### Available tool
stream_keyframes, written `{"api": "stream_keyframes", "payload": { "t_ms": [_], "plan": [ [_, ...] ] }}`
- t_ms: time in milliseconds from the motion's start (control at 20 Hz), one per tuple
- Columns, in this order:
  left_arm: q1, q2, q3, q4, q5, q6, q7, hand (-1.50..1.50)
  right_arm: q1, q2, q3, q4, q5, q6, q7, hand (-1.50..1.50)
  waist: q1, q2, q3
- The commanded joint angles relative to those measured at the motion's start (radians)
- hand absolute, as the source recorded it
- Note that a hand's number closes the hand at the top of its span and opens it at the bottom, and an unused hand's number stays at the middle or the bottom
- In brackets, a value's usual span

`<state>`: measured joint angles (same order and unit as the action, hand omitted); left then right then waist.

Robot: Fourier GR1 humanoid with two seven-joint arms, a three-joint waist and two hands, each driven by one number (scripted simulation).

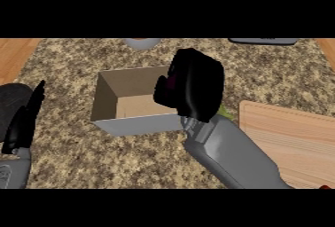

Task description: Pick the eggplant from the cutting board and place it in the cardboard box

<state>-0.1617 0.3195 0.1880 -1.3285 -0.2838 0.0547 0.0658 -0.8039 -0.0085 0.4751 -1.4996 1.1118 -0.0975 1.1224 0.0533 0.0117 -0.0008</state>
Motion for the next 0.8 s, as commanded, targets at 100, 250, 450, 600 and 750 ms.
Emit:
{"api": "stream_keyframes", "payload": {
  "t_ms": [100, 250, 450, 600, 750],
  "plan": [
    [-0.035, -0.012, -0.001, 0.042, -0.009, 0.015, -0.010, 0.00, -0.145, 0.008, -0.030, 0.286, -0.106, -0.239, 0.108, 1.50, 0.007, 0.004, -0.001],
    [-0.027, 0.010, 0.004, 0.002, 0.010, -0.021, 0.009, 0.00, -0.180, 0.008, -0.061, 0.468, -0.109, -0.281, 0.059, 1.50, 0.017, 0.005, 0.000],
    [-0.018, -0.033, -0.028, 0.018, -0.028, 0.023, -0.002, 0.00, -0.182, 0.008, -0.149, 0.555, -0.188, -0.371, 0.029, -1.50, 0.018, 0.010, 0.000],
    [-0.031, 0.003, 0.000, 0.023, -0.004, -0.007, -0.009, 0.00, -0.197, 0.008, -0.183, 0.640, -0.267, -0.444, -0.006, -1.50, 0.029, 0.012, 0.000],
    [-0.027, -0.007, -0.011, -0.006, 0.003, -0.019, 0.011, 0.00, -0.215, 0.008, -0.146, 0.713, -0.337, -0.553, -0.065, -1.50, 0.041, 0.009, 0.001]
  ]
}}
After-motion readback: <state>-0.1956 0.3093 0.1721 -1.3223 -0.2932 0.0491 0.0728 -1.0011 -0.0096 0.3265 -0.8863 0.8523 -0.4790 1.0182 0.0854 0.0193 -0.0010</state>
